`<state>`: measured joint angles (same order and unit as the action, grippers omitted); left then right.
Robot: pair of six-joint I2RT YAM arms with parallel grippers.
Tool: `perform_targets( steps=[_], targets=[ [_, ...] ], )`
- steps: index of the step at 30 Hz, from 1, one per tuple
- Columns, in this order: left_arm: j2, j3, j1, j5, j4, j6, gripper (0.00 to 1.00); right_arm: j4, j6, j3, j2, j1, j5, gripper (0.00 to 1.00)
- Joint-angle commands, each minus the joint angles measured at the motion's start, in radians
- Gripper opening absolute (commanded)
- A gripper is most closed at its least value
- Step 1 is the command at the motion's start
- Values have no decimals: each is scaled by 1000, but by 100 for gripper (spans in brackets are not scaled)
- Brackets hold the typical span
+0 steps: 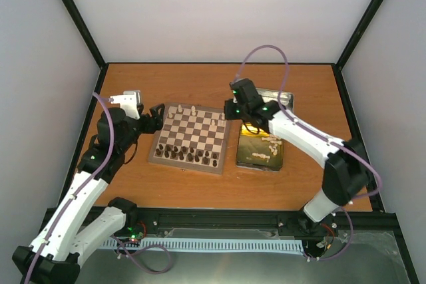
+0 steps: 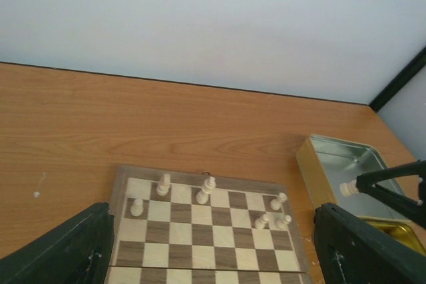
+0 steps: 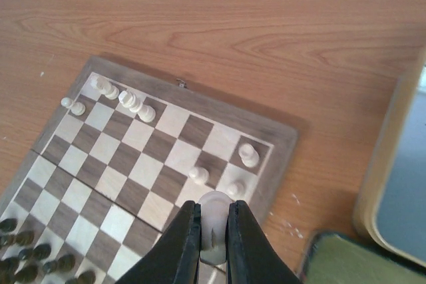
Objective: Set up the chess pieces on the board
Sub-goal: Place the chess piece on the chessboard.
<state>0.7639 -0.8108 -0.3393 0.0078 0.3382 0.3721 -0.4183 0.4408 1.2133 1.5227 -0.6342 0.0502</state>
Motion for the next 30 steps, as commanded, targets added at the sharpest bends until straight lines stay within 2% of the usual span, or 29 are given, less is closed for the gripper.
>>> perform_targets(
  steps=[1, 6, 15, 21, 30],
  targets=[
    [-5, -43, -1, -104, 3, -41, 83, -37, -33, 114, 136, -60, 155, 9],
    [-24, -33, -1, -159, 26, -22, 83, -47, -45, 256, 314, -87, 184, 9],
    [-6, -24, -1, -112, 31, -29, 84, -180, -50, 517, 575, -101, 240, 9],
    [8, -22, 0, -96, 33, -29, 84, -247, -25, 588, 668, -101, 242, 9],
    [15, -25, -1, -100, 36, -32, 85, -280, -21, 629, 724, -101, 222, 10]
  ],
)
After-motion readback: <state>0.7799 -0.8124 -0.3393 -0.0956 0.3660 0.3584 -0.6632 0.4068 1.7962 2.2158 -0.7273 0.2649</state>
